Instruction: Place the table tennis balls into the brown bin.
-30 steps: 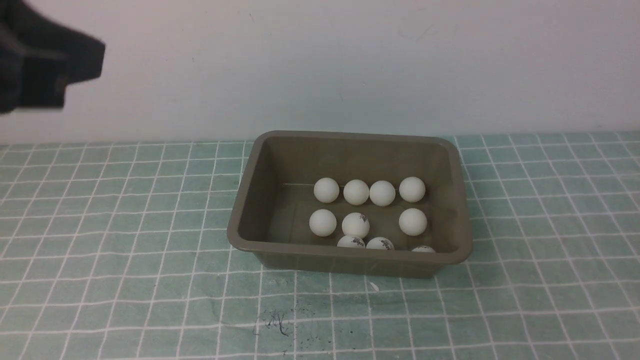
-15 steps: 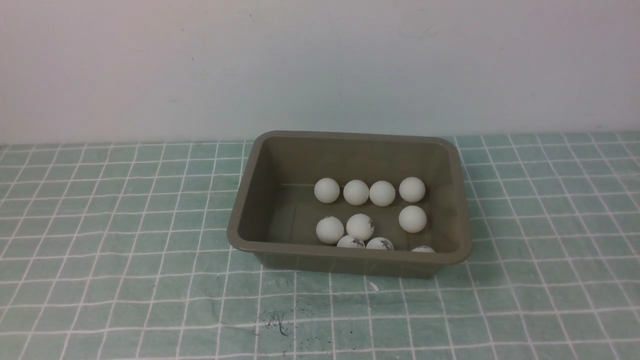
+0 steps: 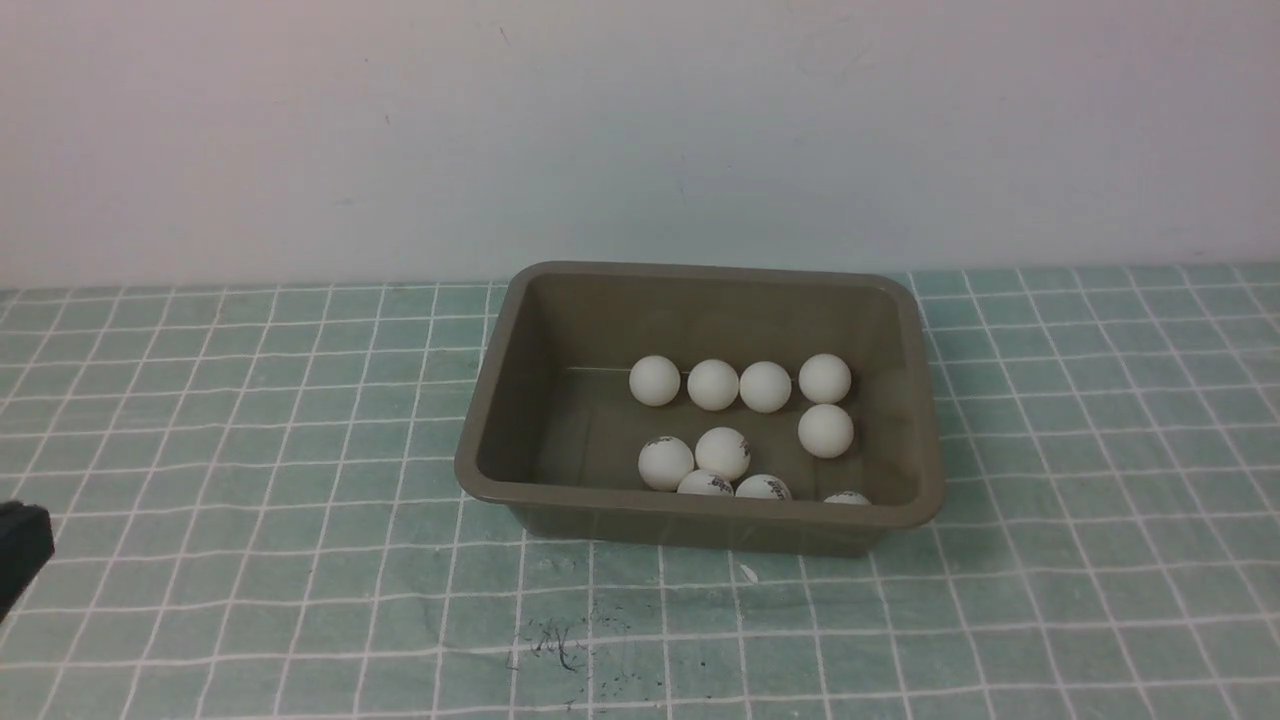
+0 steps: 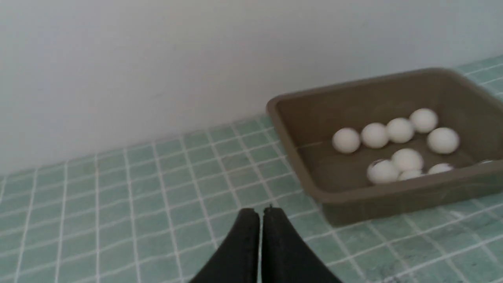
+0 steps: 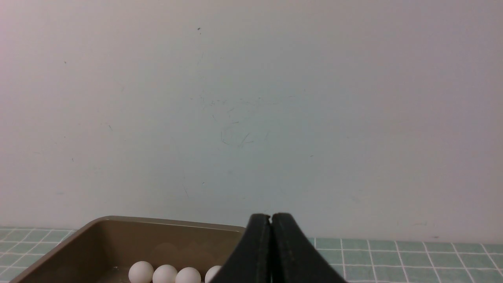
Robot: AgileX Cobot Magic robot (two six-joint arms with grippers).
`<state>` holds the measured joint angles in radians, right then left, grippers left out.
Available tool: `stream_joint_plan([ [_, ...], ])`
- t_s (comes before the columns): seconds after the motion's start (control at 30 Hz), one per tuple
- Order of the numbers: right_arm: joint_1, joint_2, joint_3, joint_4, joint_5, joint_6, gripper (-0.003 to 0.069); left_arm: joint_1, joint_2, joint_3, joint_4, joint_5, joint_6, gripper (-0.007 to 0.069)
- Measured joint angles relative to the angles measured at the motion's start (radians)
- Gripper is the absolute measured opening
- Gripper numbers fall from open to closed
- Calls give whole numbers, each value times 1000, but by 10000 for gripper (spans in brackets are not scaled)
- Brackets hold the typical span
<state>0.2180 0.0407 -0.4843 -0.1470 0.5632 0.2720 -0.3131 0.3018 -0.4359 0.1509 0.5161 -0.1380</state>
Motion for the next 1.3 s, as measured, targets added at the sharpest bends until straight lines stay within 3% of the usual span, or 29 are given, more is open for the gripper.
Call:
stream_joint_plan([
  [0.17,0,0,0,0,0,0,-15,147,-135,180,50,-1,-94,-5],
  [0.4,0,0,1,0,0,0,-15,282,-307,402,8,-93,-64,-5],
  [0.63,0,0,1,0,0,0,-15,294,-312,460,-51,-132,7,-5],
  [0.83,0,0,1,0,0,0,-15,294,-312,460,-116,-132,149,-5],
  [1.3,0,0,1,0,0,0,-15,294,-312,460,-151,-132,170,-5],
])
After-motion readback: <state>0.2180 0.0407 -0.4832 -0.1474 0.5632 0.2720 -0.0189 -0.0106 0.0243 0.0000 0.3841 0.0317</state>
